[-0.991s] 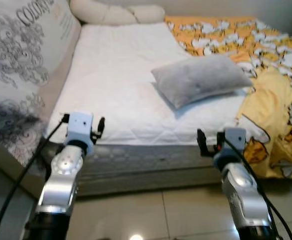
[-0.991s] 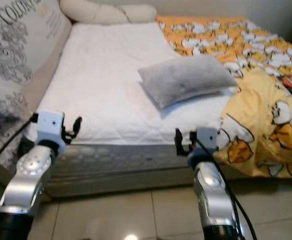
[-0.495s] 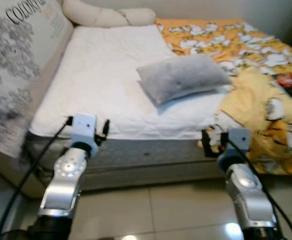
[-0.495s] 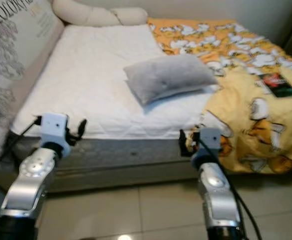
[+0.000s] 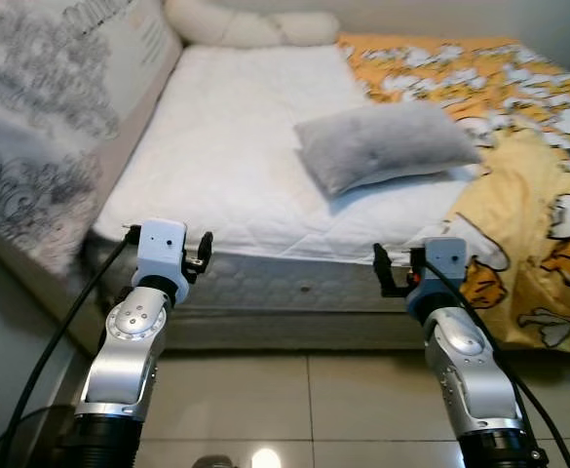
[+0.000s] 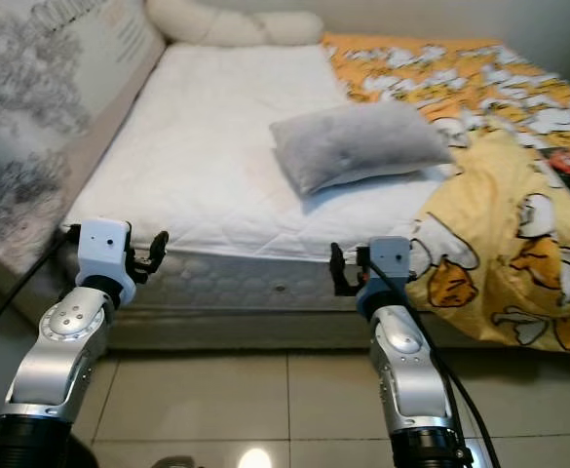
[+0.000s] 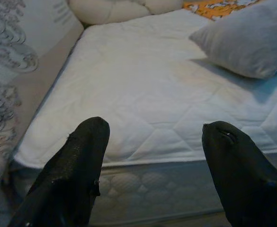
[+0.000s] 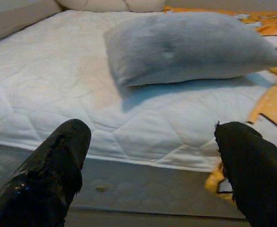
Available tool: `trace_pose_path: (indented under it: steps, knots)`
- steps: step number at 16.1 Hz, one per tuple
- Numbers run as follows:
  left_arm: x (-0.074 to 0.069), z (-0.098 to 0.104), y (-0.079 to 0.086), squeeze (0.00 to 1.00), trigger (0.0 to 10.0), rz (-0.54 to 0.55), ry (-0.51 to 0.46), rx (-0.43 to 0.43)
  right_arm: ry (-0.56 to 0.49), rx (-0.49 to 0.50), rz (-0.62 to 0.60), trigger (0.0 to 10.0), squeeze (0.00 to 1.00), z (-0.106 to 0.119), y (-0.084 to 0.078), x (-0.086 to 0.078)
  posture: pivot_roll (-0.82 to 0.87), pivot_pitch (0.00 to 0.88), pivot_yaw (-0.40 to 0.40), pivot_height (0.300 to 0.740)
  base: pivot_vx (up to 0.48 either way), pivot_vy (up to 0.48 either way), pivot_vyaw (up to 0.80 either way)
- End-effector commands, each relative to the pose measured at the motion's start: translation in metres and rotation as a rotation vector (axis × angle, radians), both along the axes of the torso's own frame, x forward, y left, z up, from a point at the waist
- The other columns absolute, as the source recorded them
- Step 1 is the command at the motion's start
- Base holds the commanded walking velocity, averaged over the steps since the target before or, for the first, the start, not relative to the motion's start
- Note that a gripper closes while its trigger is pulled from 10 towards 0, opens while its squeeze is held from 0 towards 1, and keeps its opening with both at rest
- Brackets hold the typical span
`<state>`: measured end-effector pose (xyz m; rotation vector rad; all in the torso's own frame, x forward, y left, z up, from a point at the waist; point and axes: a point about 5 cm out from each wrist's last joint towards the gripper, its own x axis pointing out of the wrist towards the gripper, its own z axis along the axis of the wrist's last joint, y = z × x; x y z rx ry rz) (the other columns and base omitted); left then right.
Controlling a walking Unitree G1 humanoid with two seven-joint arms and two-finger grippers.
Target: Clean up the room
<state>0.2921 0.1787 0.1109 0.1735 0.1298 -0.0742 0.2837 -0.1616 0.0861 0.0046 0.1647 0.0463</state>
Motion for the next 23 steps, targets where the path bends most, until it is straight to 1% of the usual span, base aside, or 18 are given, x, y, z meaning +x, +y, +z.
trace_pose_path:
  steps: [1,7,8,11,23]
  knots:
    - [0.0018,0.0011,-0.0017,0.0,10.0,-0.013,-0.003,0.002,-0.001,-0.001,-0.01,10.0,1.0,0.0007,-0.0022,0.0006,0.0,0.0,-0.022,0.74,0.0,0.0,0.0]
    - [0.0025,-0.0012,-0.0043,0.0,10.0,-0.02,0.003,-0.005,0.022,-0.011,-0.033,10.0,1.0,-0.0009,-0.0077,0.0024,-0.01,0.0,-0.023,0.74,0.201,0.0,0.0]
    - [0.0029,-0.0013,-0.0045,0.0,10.0,-0.021,0.003,-0.007,0.027,-0.013,-0.034,10.0,1.0,-0.0012,-0.008,0.0029,-0.01,0.0,-0.024,0.74,0.255,0.0,-0.78]
    - [0.0035,-0.0012,-0.0045,0.0,10.0,-0.02,0.003,-0.011,0.027,-0.032,-0.042,10.0,1.0,-0.0011,-0.0098,0.0035,-0.01,0.0,-0.025,0.74,0.304,0.0,0.0]
    - [0.0059,0.0,-0.0051,0.0,10.0,-0.019,-0.004,-0.009,0.035,-0.032,-0.039,10.0,1.0,-0.0008,-0.0109,0.0058,-0.01,0.0,-0.027,0.74,0.332,0.0,0.0]
